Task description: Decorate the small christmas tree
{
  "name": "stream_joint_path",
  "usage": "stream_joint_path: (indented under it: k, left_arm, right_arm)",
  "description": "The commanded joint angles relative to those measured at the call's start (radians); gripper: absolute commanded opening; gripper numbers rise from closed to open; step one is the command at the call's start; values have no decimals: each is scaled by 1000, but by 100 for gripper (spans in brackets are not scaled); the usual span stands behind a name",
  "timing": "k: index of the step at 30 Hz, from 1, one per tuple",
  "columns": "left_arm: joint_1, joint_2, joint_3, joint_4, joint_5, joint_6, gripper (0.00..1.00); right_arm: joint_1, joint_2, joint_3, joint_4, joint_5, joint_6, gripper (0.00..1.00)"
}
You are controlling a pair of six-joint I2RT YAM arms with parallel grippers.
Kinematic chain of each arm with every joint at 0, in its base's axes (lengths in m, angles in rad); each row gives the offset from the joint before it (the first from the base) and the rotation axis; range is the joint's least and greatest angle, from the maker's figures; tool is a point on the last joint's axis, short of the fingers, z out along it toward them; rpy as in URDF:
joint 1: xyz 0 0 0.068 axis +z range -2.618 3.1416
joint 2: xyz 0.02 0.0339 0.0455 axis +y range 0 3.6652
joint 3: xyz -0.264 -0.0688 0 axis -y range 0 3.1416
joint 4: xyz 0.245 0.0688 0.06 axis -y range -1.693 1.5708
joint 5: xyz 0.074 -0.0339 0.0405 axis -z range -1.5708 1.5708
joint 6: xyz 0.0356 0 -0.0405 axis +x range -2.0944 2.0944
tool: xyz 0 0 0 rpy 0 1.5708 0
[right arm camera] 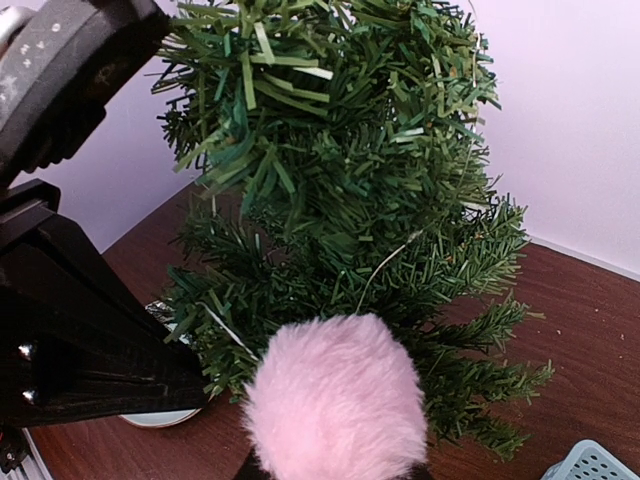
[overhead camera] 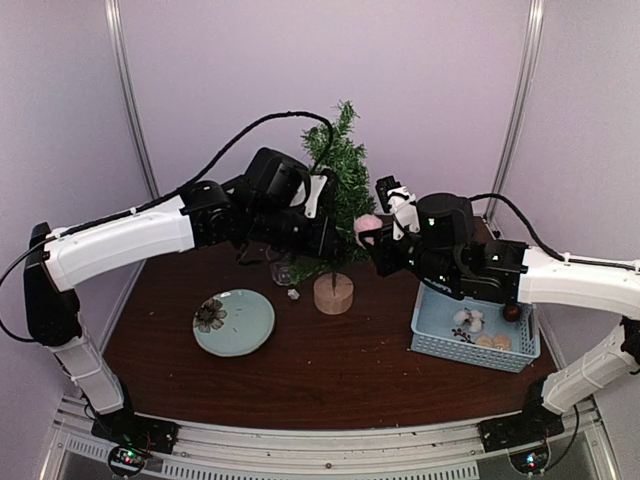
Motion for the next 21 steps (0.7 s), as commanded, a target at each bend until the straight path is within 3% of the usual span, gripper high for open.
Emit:
stream_joint_path:
  k: [1,13,21]
  left_arm:
    - [-2,10,24,82,5,-146,0]
    - [-2,-13,25,134,-103,-469,0]
    - [-3,-77,-51,277,-161,-605,0]
  right_arm:
    - [3,1,6,19,18,7,0]
    - [13,8,8,21,27,-4,0]
    - [13,5,6,21,31,-8,0]
